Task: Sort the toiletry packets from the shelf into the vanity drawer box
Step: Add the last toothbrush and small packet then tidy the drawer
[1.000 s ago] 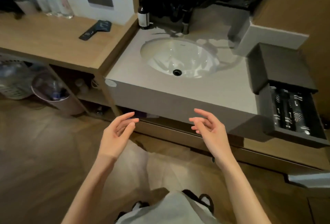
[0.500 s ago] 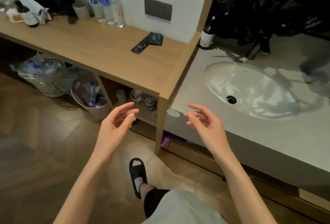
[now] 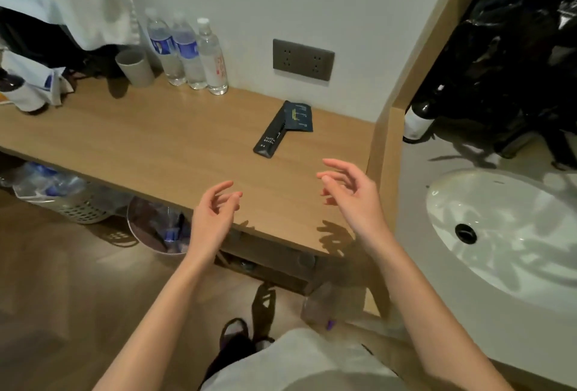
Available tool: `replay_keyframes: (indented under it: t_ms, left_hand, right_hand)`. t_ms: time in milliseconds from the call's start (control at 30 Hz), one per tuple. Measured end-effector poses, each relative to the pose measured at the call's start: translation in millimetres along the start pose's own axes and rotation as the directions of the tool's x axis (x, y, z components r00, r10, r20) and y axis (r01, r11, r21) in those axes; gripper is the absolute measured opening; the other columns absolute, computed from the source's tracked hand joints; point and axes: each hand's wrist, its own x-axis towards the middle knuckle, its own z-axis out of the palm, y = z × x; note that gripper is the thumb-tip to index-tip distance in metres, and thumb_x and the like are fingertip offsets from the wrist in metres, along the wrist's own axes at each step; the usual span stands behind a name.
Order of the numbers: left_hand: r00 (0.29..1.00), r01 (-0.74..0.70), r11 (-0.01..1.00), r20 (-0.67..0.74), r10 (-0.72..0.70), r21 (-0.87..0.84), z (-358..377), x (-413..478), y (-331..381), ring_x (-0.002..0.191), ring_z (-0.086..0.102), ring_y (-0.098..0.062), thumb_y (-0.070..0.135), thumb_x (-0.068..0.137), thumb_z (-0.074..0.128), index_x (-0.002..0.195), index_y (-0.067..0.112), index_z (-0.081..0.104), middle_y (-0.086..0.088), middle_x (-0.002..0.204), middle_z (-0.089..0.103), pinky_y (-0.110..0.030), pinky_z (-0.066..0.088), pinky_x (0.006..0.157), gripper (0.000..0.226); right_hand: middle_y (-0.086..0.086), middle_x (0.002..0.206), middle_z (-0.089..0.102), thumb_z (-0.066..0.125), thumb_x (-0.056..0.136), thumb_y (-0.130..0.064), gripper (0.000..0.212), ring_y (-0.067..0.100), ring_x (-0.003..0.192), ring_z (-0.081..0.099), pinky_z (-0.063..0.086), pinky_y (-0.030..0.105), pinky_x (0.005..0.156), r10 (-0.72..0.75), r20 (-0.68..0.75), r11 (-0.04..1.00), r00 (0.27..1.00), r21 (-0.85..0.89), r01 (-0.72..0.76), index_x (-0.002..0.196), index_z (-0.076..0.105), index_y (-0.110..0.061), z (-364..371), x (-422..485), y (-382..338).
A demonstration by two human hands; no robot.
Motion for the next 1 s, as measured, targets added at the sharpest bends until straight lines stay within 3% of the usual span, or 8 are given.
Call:
replay_keyframes:
  t_ms: [167, 300, 400, 500, 633, 767, 867, 1000]
  left_hand:
    - [0.998, 0.029, 0.996, 0.062, -0.034, 0.081, 20, 109, -3, 0.087, 0.057, -0.004, 0.022, 0.091, 0.059, 0.132, 0.017, 0.046, 0.002, 0.106, 0.059, -0.011, 0.050, 0.062, 0.044]
    - [0.989, 0.050, 0.989, 0.131, -0.068, 0.136, 48, 194, -7, 0.092, 0.059, -0.011, 0.024, 0.088, 0.064, 0.137, 0.013, 0.040, -0.004, 0.115, 0.056, -0.026, 0.053, 0.082, 0.056]
    - [0.971, 0.076, 0.977, 0.206, -0.118, 0.199, 70, 243, -8, 0.100, 0.060, -0.019, 0.019, 0.087, 0.066, 0.138, 0.009, 0.040, -0.010, 0.113, 0.059, -0.029, 0.048, 0.088, 0.058]
    - [0.956, 0.075, 0.960, 0.256, -0.146, 0.269, 88, 279, -16, 0.108, 0.058, -0.021, 0.028, 0.075, 0.073, 0.134, 0.012, 0.044, -0.002, 0.110, 0.059, -0.039, 0.046, 0.098, 0.068]
    - [0.947, 0.077, 0.920, 0.261, -0.188, 0.383, 103, 305, -36, 0.120, 0.047, -0.025, 0.050, 0.057, 0.074, 0.134, 0.027, 0.042, -0.004, 0.122, 0.055, -0.044, 0.041, 0.103, 0.086]
    - [0.957, -0.004, 0.824, 0.240, -0.161, 0.567, 110, 312, -43, 0.124, 0.035, -0.028, 0.045, 0.067, 0.077, 0.144, 0.030, 0.029, -0.008, 0.127, 0.042, -0.040, 0.030, 0.105, 0.092]
    - [0.958, -0.033, 0.777, 0.241, -0.154, 0.628, 111, 314, -48, 0.133, 0.026, -0.032, 0.040, 0.066, 0.079, 0.147, 0.033, 0.019, -0.012, 0.138, 0.034, -0.046, 0.019, 0.110, 0.101]
    - [0.958, -0.094, 0.748, 0.263, -0.111, 0.657, 107, 320, -50, 0.131, 0.030, -0.032, 0.036, 0.065, 0.081, 0.147, 0.032, 0.019, -0.011, 0.138, 0.037, -0.047, 0.022, 0.108, 0.103]
  right_hand:
    - [-0.002, 0.115, 0.064, 0.058, 0.093, -0.020, 0.033, 0.012, 0.089, 0.064, 0.057, 0.029, 0.083, 0.121, -0.146, 0.993, 0.982, 0.031, -0.118, 0.126, 0.056, -0.020, 23, 86, 9]
    - [-0.008, 0.123, 0.058, 0.061, 0.091, -0.023, 0.040, 0.006, 0.090, 0.060, 0.054, 0.024, 0.081, 0.069, -0.235, 0.977, 0.969, -0.181, -0.113, 0.129, 0.052, -0.022, 48, 155, 28]
    - [-0.008, 0.128, 0.053, 0.063, 0.089, -0.026, 0.042, 0.011, 0.097, 0.058, 0.053, 0.034, 0.087, 0.063, -0.255, 0.960, 0.965, -0.249, -0.129, 0.129, 0.050, -0.027, 68, 205, 43]
    - [-0.001, 0.133, 0.048, 0.063, 0.089, -0.026, 0.045, 0.013, 0.107, 0.054, 0.047, 0.035, 0.096, 0.110, -0.274, 0.935, 0.956, -0.297, -0.193, 0.132, 0.048, -0.023, 82, 255, 60]
    - [0.002, 0.133, 0.046, 0.064, 0.087, -0.031, 0.049, 0.023, 0.124, 0.046, 0.042, 0.041, 0.103, 0.174, -0.282, 0.848, 0.944, -0.444, -0.289, 0.132, 0.046, -0.026, 95, 308, 88]
    - [0.006, 0.138, 0.042, 0.065, 0.084, -0.037, 0.061, 0.028, 0.129, 0.038, 0.038, 0.040, 0.102, 0.263, -0.310, 0.765, 0.914, -0.510, -0.393, 0.138, 0.039, -0.025, 110, 347, 112]
    - [0.006, 0.144, 0.035, 0.068, 0.079, -0.044, 0.073, 0.029, 0.131, 0.033, 0.035, 0.043, 0.104, 0.294, -0.360, 0.715, 0.885, -0.532, -0.454, 0.141, 0.033, -0.027, 118, 362, 123]
    - [0.004, 0.151, 0.026, 0.073, 0.073, -0.045, 0.083, 0.030, 0.132, 0.030, 0.030, 0.044, 0.105, 0.302, -0.405, 0.658, 0.863, -0.566, -0.496, 0.143, 0.028, -0.032, 123, 374, 126]
